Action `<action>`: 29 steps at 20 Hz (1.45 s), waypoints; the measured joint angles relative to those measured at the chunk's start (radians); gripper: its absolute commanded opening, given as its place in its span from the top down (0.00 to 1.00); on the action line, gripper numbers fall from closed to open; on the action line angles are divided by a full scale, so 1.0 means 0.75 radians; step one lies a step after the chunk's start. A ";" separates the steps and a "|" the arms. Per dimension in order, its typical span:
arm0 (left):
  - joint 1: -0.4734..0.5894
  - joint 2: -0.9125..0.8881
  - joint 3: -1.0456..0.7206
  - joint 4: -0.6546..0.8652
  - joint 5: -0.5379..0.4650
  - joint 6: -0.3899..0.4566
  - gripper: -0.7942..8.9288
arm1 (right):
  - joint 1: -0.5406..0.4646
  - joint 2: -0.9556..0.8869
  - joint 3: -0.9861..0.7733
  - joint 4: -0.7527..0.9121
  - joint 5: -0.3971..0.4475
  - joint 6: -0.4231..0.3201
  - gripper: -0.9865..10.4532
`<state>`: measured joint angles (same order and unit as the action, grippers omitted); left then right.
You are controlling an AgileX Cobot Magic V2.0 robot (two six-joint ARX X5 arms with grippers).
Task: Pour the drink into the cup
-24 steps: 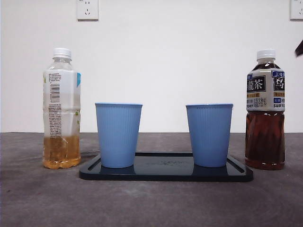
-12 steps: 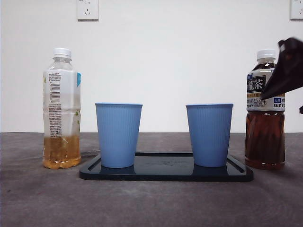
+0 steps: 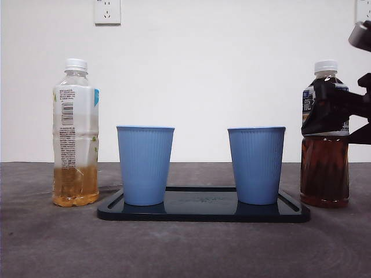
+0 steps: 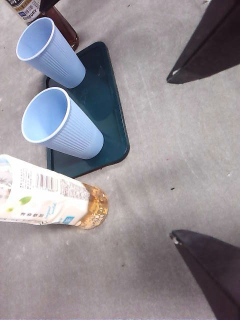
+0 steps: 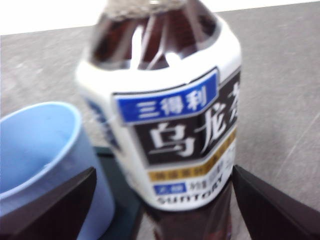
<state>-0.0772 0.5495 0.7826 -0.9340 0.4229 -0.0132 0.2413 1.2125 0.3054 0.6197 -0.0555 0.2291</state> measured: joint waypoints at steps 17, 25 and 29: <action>0.000 0.000 0.000 0.001 0.000 0.000 0.44 | -0.002 0.196 0.000 0.318 0.075 -0.031 0.77; 0.000 0.000 0.000 0.001 0.000 0.000 0.44 | -0.003 -0.109 0.124 -0.286 0.128 -0.143 0.78; 0.000 0.000 0.000 0.002 0.000 0.000 0.44 | -0.004 -0.225 0.393 -0.690 0.182 -0.328 0.79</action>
<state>-0.0772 0.5495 0.7826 -0.9329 0.4229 -0.0132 0.2382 1.0435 0.6003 0.1020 0.0807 -0.0170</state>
